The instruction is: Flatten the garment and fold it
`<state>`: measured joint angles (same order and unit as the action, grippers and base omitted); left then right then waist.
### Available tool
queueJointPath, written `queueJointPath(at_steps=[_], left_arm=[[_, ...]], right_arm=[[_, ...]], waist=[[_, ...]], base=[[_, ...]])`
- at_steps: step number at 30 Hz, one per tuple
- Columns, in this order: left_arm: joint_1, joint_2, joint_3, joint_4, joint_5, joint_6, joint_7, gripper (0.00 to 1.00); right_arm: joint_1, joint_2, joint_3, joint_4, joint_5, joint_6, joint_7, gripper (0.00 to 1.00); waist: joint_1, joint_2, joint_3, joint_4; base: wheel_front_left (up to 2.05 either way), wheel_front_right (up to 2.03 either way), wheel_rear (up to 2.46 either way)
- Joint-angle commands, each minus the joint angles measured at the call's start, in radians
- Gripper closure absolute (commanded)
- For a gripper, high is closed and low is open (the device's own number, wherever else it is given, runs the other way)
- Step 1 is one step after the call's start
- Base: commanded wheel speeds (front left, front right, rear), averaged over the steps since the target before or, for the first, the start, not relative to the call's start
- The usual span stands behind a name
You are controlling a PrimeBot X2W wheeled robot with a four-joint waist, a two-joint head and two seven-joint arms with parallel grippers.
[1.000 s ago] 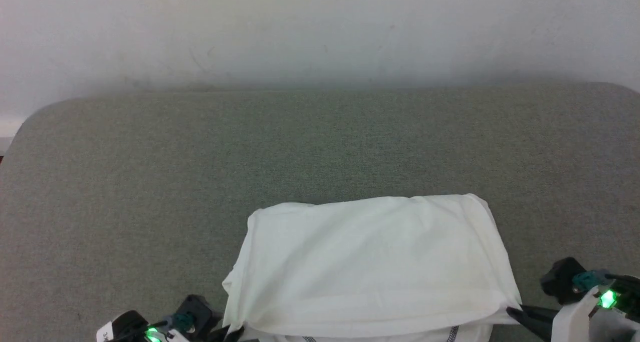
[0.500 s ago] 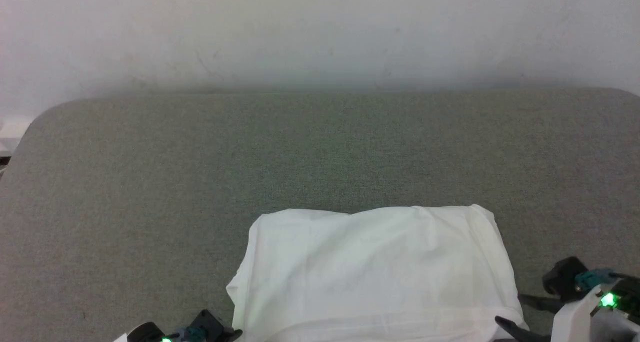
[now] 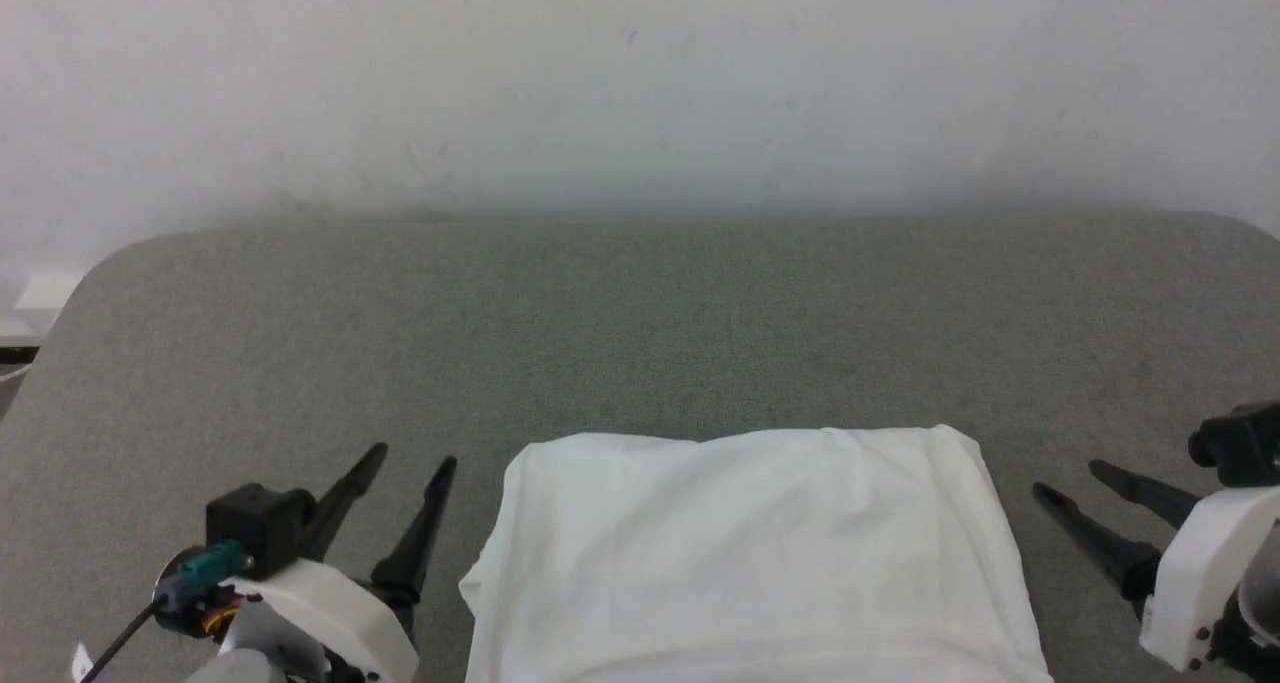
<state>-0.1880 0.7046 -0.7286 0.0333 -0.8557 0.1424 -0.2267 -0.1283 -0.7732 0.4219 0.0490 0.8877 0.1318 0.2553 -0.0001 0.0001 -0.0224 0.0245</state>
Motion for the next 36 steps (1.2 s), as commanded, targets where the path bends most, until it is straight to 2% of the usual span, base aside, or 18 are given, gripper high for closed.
queueJointPath(at_steps=[1, 4, 7, 11, 14, 18, 26, 27, 29, 36], left_arm=[[0.022, -0.035, 0.039, 0.006, -0.006, 0.033, -0.020, 0.00], [0.047, -0.094, 0.105, 0.019, 0.021, 0.068, -0.033, 0.00], [0.080, -0.174, 0.209, 0.010, 0.096, 0.096, -0.034, 0.00], [0.152, -0.276, 0.351, -0.008, 0.214, 0.102, -0.035, 0.00], [0.186, -0.327, 0.421, -0.003, 0.297, 0.076, -0.035, 0.00], [0.192, -0.367, 0.482, 0.010, 0.396, 0.023, -0.035, 0.00], [0.184, -0.430, 0.540, 0.046, 0.499, -0.050, -0.035, 0.00], [0.185, -0.439, 0.546, 0.050, 0.508, -0.057, -0.035, 0.00], [0.187, -0.455, 0.555, 0.060, 0.522, -0.072, -0.035, 0.00], [0.197, -0.489, 0.590, 0.089, 0.559, -0.104, -0.035, 0.00]], right_arm=[[0.027, 0.057, -0.032, 0.029, -0.041, -0.001, 0.011, 0.00], [0.057, 0.168, -0.111, 0.092, -0.104, -0.001, 0.047, 0.00], [0.078, 0.273, -0.196, 0.151, -0.164, -0.001, 0.081, 0.00], [0.098, 0.380, -0.267, 0.183, -0.219, -0.001, 0.121, 0.00], [0.104, 0.433, -0.304, 0.200, -0.241, -0.001, 0.144, 0.00], [0.098, 0.487, -0.321, 0.225, -0.248, -0.001, 0.171, 0.00], [0.094, 0.538, -0.288, 0.308, -0.254, -0.001, 0.191, 0.00], [0.093, 0.544, -0.284, 0.320, -0.254, -0.001, 0.190, 0.05], [0.090, 0.556, -0.280, 0.339, -0.247, -0.001, 0.186, 1.00], [0.072, 0.539, -0.283, 0.346, -0.257, -0.001, 0.111, 1.00]], waist=[[0.0001, -0.0001, 0.006, 0.004], [0.0001, -0.0001, 0.019, 0.009], [0.0001, -0.0001, 0.032, 0.015], [0.0001, -0.0001, 0.050, 0.024], [0.0001, -0.0001, 0.068, 0.033], [0.0001, -0.0001, 0.090, 0.045], [0.0001, -0.0001, 0.125, 0.064], [0.0001, -0.0001, 0.128, 0.065], [0.0001, -0.0001, 0.132, 0.065], [0.0001, -0.0001, 0.100, 0.048]], base=[[0.00, 0.00, 0.00], [0.00, 0.00, 0.00], [0.00, 0.00, 0.00], [0.00, 0.00, 0.00], [0.00, 0.00, 0.00], [0.00, 0.00, 0.00], [0.00, 0.00, 0.00], [0.00, 0.00, 0.00], [0.00, 0.00, 0.00], [0.00, 0.00, 0.00]])
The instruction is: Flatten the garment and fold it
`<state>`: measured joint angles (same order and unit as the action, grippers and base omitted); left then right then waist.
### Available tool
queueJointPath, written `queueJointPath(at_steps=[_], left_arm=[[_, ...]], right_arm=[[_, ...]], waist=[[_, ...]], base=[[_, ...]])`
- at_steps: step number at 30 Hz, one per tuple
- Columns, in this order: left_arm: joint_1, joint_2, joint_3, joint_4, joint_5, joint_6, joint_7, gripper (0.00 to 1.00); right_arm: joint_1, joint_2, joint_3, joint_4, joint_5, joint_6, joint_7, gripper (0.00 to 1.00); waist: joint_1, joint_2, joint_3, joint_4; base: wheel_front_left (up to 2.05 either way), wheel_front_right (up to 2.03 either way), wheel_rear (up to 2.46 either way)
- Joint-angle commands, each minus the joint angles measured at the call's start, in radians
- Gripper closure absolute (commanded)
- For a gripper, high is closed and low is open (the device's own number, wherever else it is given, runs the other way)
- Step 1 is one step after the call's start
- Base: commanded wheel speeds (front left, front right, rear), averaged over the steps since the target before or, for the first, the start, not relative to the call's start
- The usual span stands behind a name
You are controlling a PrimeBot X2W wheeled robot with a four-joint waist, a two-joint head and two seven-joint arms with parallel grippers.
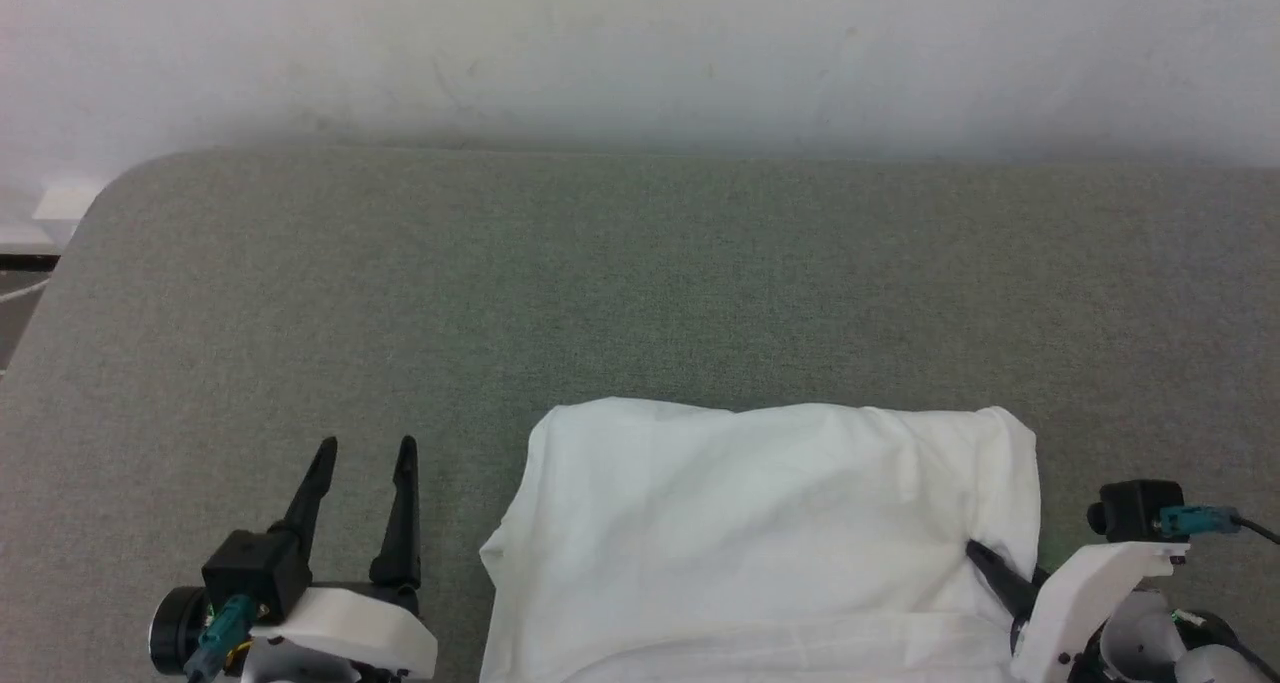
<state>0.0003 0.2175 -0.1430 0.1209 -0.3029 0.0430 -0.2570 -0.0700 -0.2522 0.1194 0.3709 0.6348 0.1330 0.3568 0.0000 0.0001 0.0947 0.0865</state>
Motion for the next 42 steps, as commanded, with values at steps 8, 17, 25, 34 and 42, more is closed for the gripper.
queueJointPath(at_steps=[8, 17, 25, 34, 42], left_arm=[[0.025, -0.032, 0.038, 0.021, 0.038, -0.039, -0.005, 0.00], [0.043, -0.062, 0.063, 0.036, 0.064, -0.071, -0.005, 0.00], [0.057, -0.075, 0.086, 0.047, 0.080, -0.088, -0.005, 0.00], [0.044, -0.090, 0.102, 0.053, 0.088, -0.106, -0.005, 0.00], [0.039, -0.104, 0.115, 0.065, 0.096, -0.119, -0.005, 0.00]], right_arm=[[-0.001, -0.067, -0.141, 0.026, -0.058, -0.002, -0.076, 1.00], [0.015, -0.084, -0.301, 0.025, -0.128, -0.002, -0.075, 1.00], [0.090, -0.002, -0.286, -0.215, -0.150, -0.002, 0.022, 1.00], [0.120, 0.112, -0.147, -0.449, -0.155, -0.002, 0.164, 1.00], [0.037, 0.157, 0.017, -0.398, -0.196, -0.002, 0.168, 1.00]], waist=[[0.0000, -0.0001, -0.061, -0.045], [0.0000, -0.0001, -0.080, -0.059], [0.0000, -0.0001, -0.101, -0.067], [0.0000, -0.0001, -0.094, -0.052], [0.0000, -0.0001, -0.087, -0.019]], base=[[0.00, 0.00, 0.00], [0.00, 0.00, 0.00], [0.00, 0.00, 0.00], [0.00, 0.00, 0.00], [0.00, 0.00, 0.00]])
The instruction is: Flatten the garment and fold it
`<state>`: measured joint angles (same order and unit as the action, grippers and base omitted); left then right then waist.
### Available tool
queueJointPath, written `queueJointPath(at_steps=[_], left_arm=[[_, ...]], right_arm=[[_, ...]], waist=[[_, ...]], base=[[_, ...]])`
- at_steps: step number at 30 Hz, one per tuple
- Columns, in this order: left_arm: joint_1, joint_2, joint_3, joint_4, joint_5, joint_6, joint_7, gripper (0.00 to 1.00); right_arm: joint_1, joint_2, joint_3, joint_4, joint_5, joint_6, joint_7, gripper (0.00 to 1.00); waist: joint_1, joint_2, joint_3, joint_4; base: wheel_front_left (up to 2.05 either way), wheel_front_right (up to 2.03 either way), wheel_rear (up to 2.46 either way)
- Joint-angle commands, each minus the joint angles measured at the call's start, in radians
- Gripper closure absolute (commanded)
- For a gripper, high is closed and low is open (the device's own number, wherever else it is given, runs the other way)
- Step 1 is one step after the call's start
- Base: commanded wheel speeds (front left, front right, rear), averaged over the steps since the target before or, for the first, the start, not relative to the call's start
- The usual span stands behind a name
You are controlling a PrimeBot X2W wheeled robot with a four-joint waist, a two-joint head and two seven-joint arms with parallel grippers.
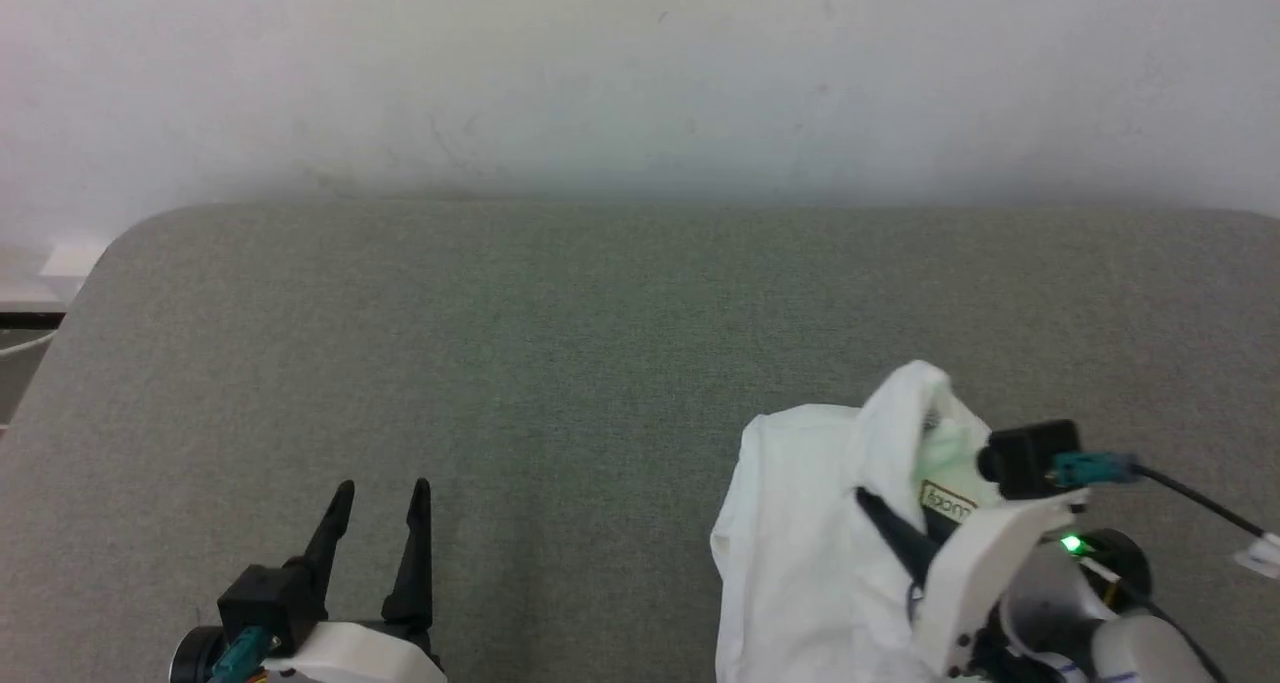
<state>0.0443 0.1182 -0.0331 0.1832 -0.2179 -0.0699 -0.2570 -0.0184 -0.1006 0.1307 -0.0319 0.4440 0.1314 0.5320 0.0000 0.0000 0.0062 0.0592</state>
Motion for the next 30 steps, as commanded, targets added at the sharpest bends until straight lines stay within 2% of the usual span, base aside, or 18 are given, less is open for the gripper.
queueJointPath(at_steps=[1, 12, 13, 14, 18, 23, 30], left_arm=[[-0.007, -0.006, 0.006, 0.005, 0.012, -0.008, -0.005, 0.00], [-0.026, -0.022, 0.018, 0.020, 0.021, -0.023, -0.005, 0.00], [-0.027, -0.024, 0.018, 0.022, 0.022, -0.024, -0.005, 0.00], [-0.028, -0.026, 0.018, 0.024, 0.023, -0.026, -0.005, 0.00], [-0.040, -0.038, 0.027, 0.021, 0.002, -0.032, -0.005, 0.00], [-0.051, -0.044, 0.036, 0.016, 0.003, -0.037, -0.005, 0.00], [-0.050, -0.048, 0.043, -0.002, 0.005, -0.042, -0.005, 0.00]], right_arm=[[-0.026, 0.008, 0.024, 0.024, -0.012, -0.001, -0.010, 1.00], [-0.143, -0.011, 0.198, 0.261, -0.050, -0.001, -0.062, 1.00], [-0.152, -0.013, 0.205, 0.283, -0.052, -0.001, -0.071, 0.72], [-0.160, -0.016, 0.211, 0.305, -0.061, -0.001, -0.080, 0.00], [-0.191, -0.006, 0.259, 0.345, -0.069, -0.001, -0.111, 0.00], [-0.223, -0.007, 0.341, 0.331, -0.060, -0.001, -0.108, 0.00], [-0.276, -0.066, 0.381, 0.239, -0.109, -0.001, -0.110, 0.00]], waist=[[0.0000, 0.0000, 0.002, 0.014], [0.0000, 0.0000, 0.029, 0.064], [0.0000, 0.0000, 0.031, 0.066], [0.0000, 0.0000, 0.033, 0.069], [0.0000, 0.0000, 0.044, 0.075], [0.0000, 0.0000, 0.038, 0.061], [0.0000, 0.0000, 0.014, 0.018]], base=[[0.00, 0.00, 0.00], [0.00, 0.00, 0.00], [0.00, 0.00, 0.00], [0.00, 0.00, 0.00], [0.00, 0.00, 0.00], [0.00, 0.00, 0.00], [0.00, 0.00, 0.00]])
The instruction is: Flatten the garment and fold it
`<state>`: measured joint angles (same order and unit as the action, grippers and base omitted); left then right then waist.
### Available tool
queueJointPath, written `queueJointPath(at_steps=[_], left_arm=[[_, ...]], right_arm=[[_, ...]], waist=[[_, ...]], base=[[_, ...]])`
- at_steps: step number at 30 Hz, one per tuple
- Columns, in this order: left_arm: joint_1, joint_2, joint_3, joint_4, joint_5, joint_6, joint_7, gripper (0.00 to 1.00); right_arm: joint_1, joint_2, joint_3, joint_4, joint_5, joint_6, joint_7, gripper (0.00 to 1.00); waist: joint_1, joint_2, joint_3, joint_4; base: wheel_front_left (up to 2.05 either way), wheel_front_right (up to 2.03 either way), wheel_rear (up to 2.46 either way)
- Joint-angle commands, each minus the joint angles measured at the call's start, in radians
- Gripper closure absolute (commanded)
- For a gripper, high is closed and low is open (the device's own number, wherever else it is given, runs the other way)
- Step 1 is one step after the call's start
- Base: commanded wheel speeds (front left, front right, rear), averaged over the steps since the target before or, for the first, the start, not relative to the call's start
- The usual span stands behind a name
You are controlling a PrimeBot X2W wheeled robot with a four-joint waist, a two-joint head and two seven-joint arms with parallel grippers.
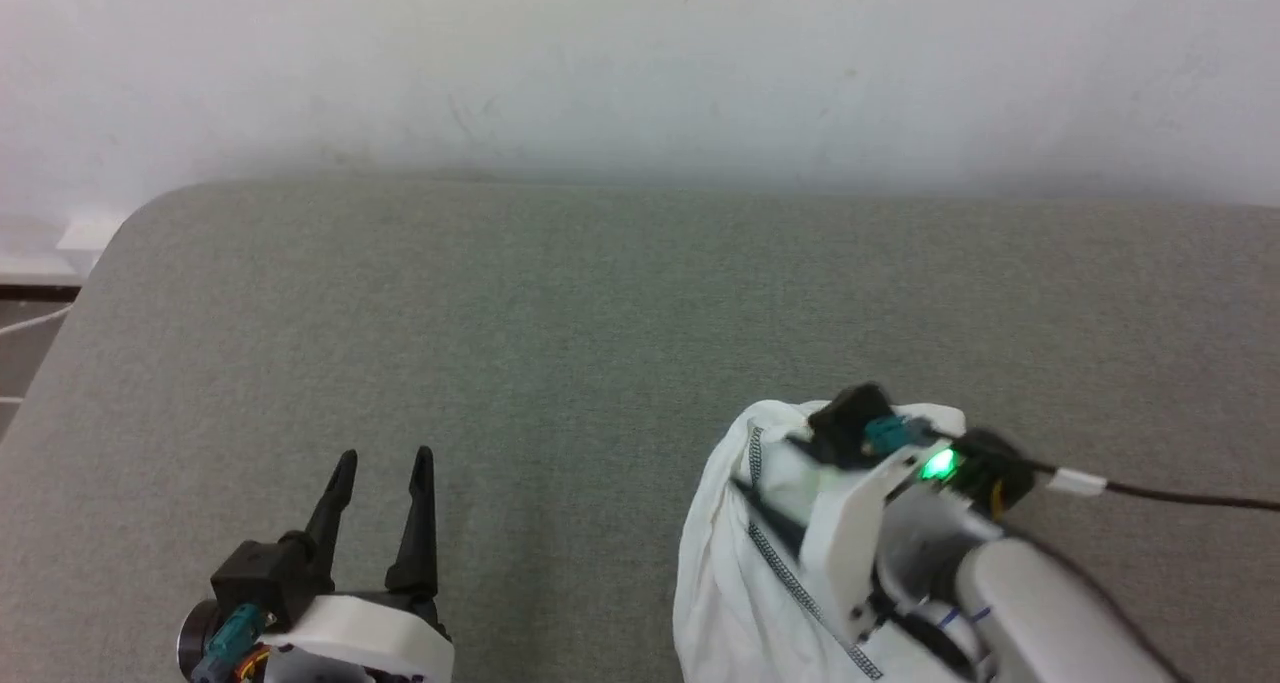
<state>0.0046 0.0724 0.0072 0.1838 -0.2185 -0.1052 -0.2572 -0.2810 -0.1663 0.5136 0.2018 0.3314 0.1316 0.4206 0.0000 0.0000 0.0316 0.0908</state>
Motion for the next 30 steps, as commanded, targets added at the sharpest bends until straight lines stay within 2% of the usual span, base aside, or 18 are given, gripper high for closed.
queueJointPath(at_steps=[1, 7, 11, 13, 16, 22, 26, 30], left_arm=[[-0.010, -0.003, 0.002, -0.008, 0.006, -0.007, -0.005, 0.00], [-0.008, -0.010, -0.003, -0.046, 0.001, -0.009, -0.005, 0.00], [-0.005, -0.013, -0.001, -0.073, 0.001, -0.007, -0.005, 0.00], [-0.003, -0.014, 0.000, -0.086, 0.003, -0.007, -0.005, 0.00], [0.000, -0.016, 0.000, -0.099, 0.008, -0.007, -0.005, 0.00], [0.003, -0.018, 0.001, -0.125, 0.021, -0.007, -0.005, 0.00], [0.013, -0.017, 0.001, -0.141, 0.063, 0.002, -0.005, 0.00], [0.031, -0.018, 0.002, -0.166, 0.094, 0.010, -0.005, 0.00]], right_arm=[[-0.026, -0.019, -0.013, -0.013, -0.018, -0.001, -0.006, 0.00], [-0.069, -0.145, -0.122, -0.100, -0.142, -0.001, -0.064, 0.00], [-0.055, -0.211, -0.241, -0.145, -0.212, -0.001, -0.196, 0.00], [-0.031, -0.221, -0.312, -0.162, -0.237, -0.001, -0.274, 0.00], [0.028, -0.199, -0.422, -0.188, -0.259, -0.001, -0.379, 0.00], [0.186, -0.087, -0.616, -0.285, -0.260, -0.001, -0.526, 0.00], [0.276, -0.014, -0.652, -0.345, -0.241, -0.001, -0.576, 0.00], [0.341, 0.029, -0.621, -0.370, -0.229, -0.001, -0.604, 0.00]], waist=[[0.0000, 0.0000, -0.015, -0.021], [0.0000, 0.0000, -0.027, -0.062], [0.0000, 0.0000, -0.024, -0.083], [0.0000, 0.0000, -0.021, -0.092], [0.0000, 0.0000, -0.015, -0.101], [0.0000, 0.0000, -0.002, -0.108], [0.0000, 0.0000, 0.004, -0.114], [0.0000, 0.0000, 0.006, -0.116]], base=[[0.00, 0.00, 0.00], [0.00, 0.00, 0.00], [0.00, 0.00, 0.00], [0.00, 0.00, 0.00], [0.00, 0.00, 0.00], [0.00, 0.00, 0.00], [0.00, 0.00, 0.00], [0.00, 0.00, 0.00]])
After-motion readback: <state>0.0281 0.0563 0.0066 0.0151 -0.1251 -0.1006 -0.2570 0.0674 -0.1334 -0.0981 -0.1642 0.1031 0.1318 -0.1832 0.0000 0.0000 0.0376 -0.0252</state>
